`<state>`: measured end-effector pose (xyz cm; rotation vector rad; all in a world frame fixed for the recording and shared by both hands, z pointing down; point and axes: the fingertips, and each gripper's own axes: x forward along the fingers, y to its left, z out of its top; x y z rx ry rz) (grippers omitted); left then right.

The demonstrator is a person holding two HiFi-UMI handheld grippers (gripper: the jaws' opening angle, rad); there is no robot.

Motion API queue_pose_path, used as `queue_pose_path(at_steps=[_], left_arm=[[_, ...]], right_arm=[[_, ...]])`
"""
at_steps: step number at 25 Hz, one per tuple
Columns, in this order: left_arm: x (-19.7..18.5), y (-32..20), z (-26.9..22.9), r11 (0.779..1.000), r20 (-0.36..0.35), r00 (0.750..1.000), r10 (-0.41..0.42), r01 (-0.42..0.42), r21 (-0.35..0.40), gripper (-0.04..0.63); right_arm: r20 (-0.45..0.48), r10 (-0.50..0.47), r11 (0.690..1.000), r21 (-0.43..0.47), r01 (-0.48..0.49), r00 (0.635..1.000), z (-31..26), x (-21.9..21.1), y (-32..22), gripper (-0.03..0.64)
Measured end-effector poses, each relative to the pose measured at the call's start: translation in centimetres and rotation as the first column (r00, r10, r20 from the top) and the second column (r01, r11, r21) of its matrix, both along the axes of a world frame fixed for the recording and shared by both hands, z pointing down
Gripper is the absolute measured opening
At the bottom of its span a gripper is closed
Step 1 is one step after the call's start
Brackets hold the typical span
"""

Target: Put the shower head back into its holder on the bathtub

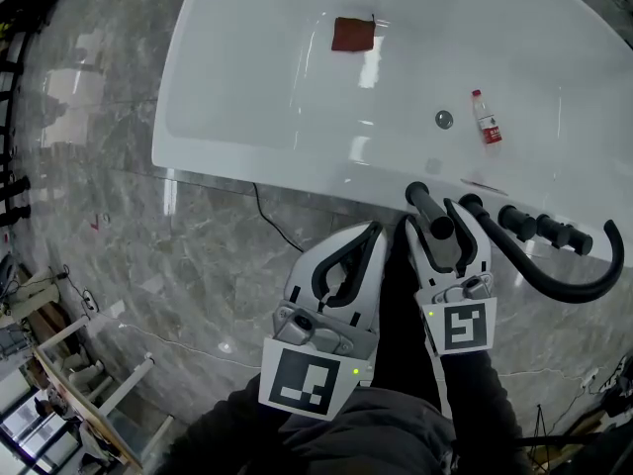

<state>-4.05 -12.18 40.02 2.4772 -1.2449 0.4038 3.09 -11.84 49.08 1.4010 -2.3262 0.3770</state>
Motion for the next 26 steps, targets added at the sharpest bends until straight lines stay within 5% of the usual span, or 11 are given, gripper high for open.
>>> queue_pose_path(at_steps=[26], left_arm=[[0.42,-0.09,0.11,1.0,0.002,1.0,0.013,-0.013,-0.005,0.003]], right_arm=[[-0.006,-0.014,1.0,-0.001,0.014,1.0,-0.06,-0.17,-0.2,0.215]])
